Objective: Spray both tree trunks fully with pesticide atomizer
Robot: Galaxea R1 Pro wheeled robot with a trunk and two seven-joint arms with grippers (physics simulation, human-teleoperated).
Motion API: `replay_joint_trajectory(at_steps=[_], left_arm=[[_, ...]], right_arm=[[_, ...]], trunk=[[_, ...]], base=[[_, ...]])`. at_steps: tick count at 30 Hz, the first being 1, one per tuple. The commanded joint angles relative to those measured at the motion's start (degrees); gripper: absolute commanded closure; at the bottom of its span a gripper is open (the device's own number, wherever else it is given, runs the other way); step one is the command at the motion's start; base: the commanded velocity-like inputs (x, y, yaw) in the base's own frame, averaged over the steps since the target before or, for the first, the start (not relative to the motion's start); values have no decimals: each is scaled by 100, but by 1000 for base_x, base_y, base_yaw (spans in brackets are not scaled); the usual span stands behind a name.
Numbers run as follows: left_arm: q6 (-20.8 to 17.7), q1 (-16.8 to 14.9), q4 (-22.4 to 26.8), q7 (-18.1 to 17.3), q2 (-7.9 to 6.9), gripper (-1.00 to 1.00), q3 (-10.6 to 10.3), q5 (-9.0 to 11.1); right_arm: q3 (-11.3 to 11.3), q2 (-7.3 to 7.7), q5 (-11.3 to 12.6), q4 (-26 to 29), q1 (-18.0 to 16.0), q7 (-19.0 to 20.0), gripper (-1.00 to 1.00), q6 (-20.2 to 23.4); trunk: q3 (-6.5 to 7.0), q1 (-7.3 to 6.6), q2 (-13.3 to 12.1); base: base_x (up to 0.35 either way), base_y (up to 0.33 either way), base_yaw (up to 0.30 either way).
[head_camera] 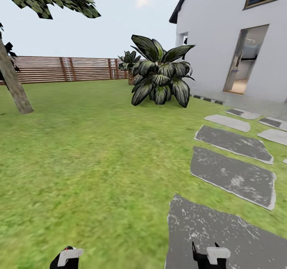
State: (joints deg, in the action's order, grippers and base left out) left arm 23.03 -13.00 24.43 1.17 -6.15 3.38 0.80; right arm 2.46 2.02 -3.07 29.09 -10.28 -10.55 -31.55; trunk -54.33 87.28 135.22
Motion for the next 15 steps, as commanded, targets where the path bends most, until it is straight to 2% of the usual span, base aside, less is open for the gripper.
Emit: replay_joint_trajectory(at_steps=[1, 6, 15], left_arm=[[0, 0, 0, 12, 0, 100, -2, -1], [0, 0, 0, 31, 0, 100, -4, -1], [0, 0, 0, 39, 0, 100, 0, 8]], right_arm=[[0, 0, 0, 0, 0, 0, -100, 0], [0, 4, -5, -4, 0, 5, -100, 0], [0, 9, -18, -9, -1, 9, -100, 1]], trunk=[[-5, 0, 0], [-21, 0, 0], [-23, 0, 0]], base=[[185, 257, 249], [184, 258, 131], [184, 259, 9]])
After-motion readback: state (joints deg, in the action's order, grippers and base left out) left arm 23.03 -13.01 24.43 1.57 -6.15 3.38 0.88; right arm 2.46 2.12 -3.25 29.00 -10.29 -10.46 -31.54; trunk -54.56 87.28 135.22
